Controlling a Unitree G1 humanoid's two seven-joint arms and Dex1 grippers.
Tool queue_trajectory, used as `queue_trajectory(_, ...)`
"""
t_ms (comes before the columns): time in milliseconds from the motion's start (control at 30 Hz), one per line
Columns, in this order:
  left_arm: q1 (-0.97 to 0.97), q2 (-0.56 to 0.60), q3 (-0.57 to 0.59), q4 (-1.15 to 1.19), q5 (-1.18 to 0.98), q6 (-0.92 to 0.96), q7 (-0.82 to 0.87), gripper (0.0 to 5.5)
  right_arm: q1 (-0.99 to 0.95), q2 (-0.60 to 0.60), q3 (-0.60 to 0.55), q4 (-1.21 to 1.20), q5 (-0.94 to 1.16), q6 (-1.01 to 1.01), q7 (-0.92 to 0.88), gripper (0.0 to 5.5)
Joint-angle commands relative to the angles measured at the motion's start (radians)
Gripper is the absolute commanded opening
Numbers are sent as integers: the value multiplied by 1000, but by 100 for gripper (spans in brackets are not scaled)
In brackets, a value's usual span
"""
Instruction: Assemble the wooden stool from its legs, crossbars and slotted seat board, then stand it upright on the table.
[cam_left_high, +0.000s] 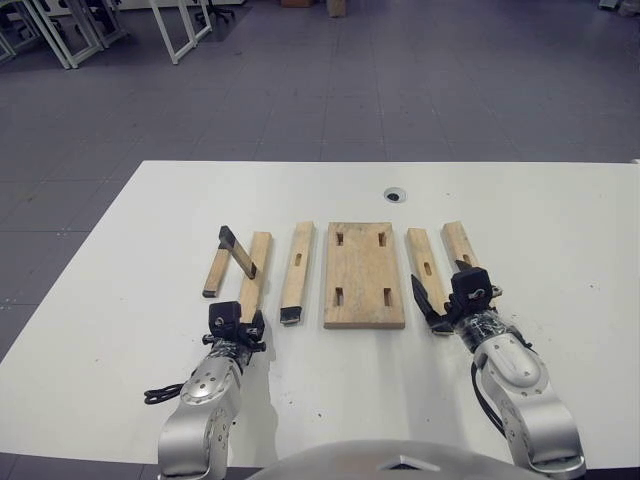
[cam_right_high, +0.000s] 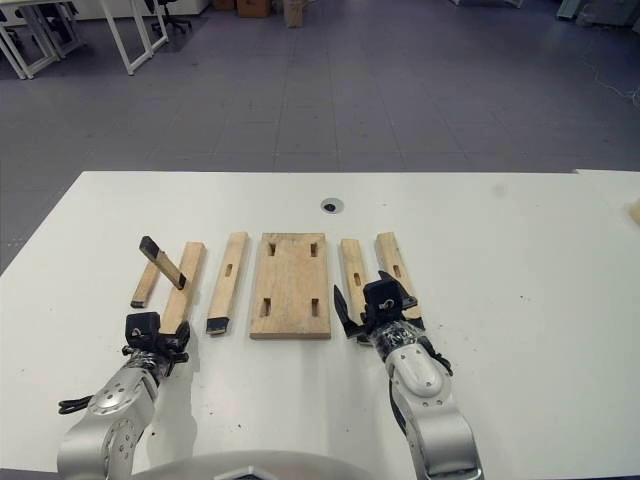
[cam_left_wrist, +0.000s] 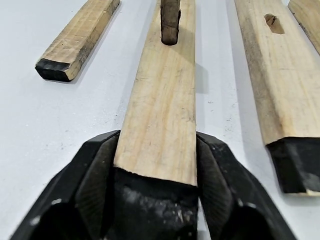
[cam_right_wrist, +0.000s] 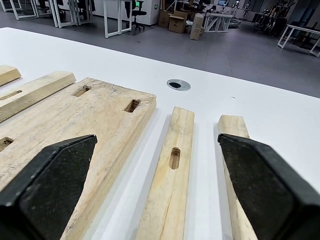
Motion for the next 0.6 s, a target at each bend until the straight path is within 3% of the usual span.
queue_trajectory(33,23,9,-3,57,2,24,-18,205,-34,2,-38,-10,23,40,4,448)
queue_trajectory(300,-431,103,95,-90,-70,-9,-69,205,-331,-16,-271,111,181,193,45,448)
queue_trajectory(467,-638,66,204,51,-535,166,-318,205,-615,66,-491,257,794,537,227,542)
queue_trajectory(600,-755,125,269,183,-935,337,-524,205,-785,65,-613,450,1229,725,208,545)
